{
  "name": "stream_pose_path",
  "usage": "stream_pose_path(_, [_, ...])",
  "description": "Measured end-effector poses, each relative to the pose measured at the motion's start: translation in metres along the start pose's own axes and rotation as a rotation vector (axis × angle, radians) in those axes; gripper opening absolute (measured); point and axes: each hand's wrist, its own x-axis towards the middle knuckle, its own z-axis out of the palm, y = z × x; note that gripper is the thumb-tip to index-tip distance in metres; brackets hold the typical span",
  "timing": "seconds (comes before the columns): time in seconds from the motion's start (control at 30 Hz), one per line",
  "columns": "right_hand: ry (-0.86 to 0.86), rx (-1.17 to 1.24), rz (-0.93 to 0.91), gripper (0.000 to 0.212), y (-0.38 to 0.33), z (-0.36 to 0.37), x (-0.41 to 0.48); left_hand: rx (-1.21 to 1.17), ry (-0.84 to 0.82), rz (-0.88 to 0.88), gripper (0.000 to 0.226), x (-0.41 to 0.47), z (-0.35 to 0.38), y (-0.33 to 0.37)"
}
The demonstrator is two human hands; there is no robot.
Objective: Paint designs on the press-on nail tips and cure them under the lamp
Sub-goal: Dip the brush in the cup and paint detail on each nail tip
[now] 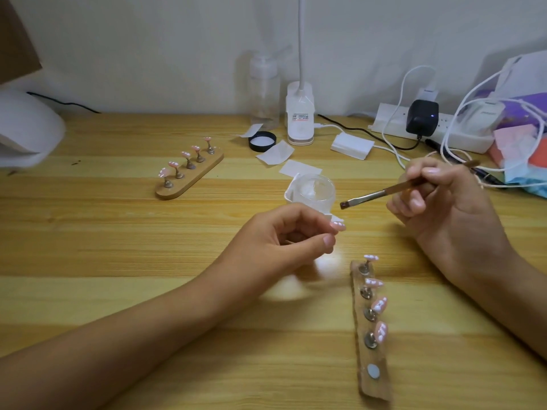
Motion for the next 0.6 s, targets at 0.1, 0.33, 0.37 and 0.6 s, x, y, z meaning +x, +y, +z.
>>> stream_pose_path(0.1, [0.017, -0.019, -0.012, 0.024, 0.0007, -0.0012, 0.0012, -0.007, 0.0, 0.006, 0.015, 0.0001, 0.0007, 0.0017])
stream_pose_path(0.33, [-0.012, -0.016, -0.011, 0.016, 0.004, -0.0051, 0.0032, -0.005, 0.017, -0.007, 0.015, -0.0006, 0.0021, 0.0025])
stream_pose_path(0.37, [-0.019, -0.015, -0.006, 0.016, 0.0042, -0.0052, 0.0033, -0.006, 0.017, -0.011, 0.013, -0.0005, 0.0022, 0.0028])
stream_pose_path(0.6, [-0.05, -0.034, -0.006, 0.022, 0.0066, -0.0058, 0.003, 0.006, 0.014, -0.019, 0.008, -0.0004, 0.0031, 0.0029])
